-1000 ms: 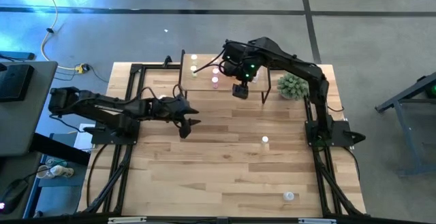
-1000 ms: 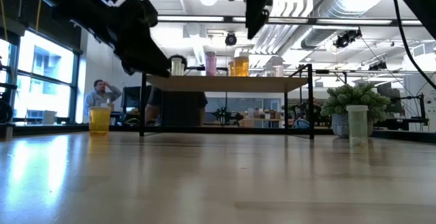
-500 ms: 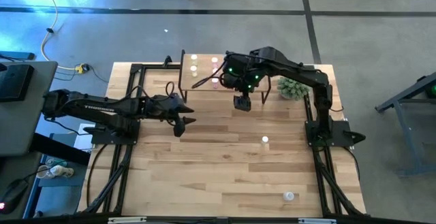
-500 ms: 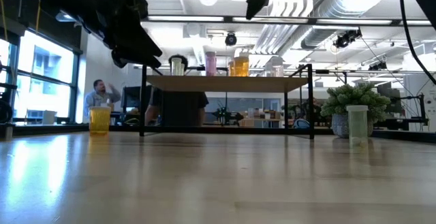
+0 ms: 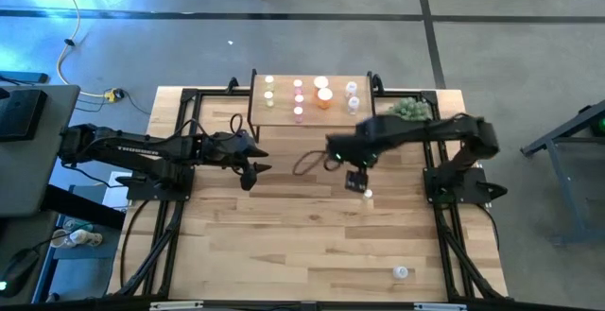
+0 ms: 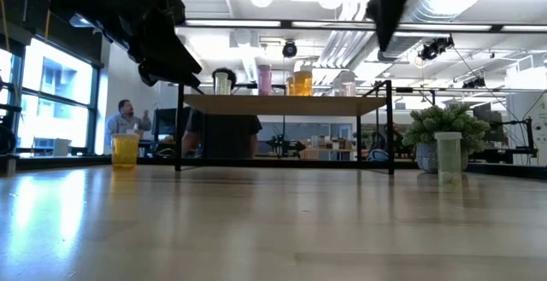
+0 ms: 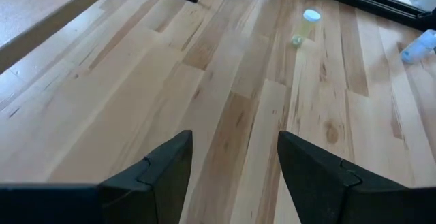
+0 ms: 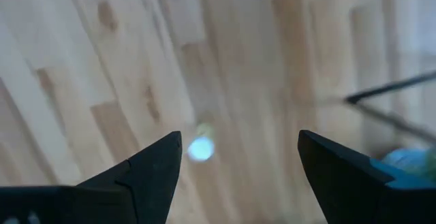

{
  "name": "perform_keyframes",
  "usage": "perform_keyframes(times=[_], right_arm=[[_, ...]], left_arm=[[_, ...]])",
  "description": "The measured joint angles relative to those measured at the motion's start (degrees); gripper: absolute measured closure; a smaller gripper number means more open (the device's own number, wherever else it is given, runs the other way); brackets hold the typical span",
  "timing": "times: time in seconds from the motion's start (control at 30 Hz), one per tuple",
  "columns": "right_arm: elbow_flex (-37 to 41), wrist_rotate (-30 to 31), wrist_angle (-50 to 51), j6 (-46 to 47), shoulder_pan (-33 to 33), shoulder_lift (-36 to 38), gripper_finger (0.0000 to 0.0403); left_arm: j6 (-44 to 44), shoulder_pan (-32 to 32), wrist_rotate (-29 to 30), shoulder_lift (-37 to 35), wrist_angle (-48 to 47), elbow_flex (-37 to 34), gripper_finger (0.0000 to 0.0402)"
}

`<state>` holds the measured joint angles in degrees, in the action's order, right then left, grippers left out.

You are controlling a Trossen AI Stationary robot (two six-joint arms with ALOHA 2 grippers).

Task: Pick and place medicine bottles onto shelf by color
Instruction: Put the transparent pill bottle aligned with the other transparent pill bottles on the shelf

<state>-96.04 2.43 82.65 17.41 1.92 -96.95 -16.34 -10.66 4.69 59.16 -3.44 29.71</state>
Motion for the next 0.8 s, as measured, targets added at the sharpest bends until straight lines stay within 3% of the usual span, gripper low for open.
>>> perform_keyframes(times=[0.4, 0.8], right_arm=[[26.31, 3.43, -15.01, 31.02, 19.16, 18.39, 0.0119], [37.32, 7.88, -27.63, 55.76, 41.35, 20.77, 0.0119]], left_arm=[[0.0, -0.02, 0.0, 0.0, 0.0, 0.0, 0.0195], [0.0, -0.02, 0.1, 0.02, 0.2, 0.0, 0.0195]])
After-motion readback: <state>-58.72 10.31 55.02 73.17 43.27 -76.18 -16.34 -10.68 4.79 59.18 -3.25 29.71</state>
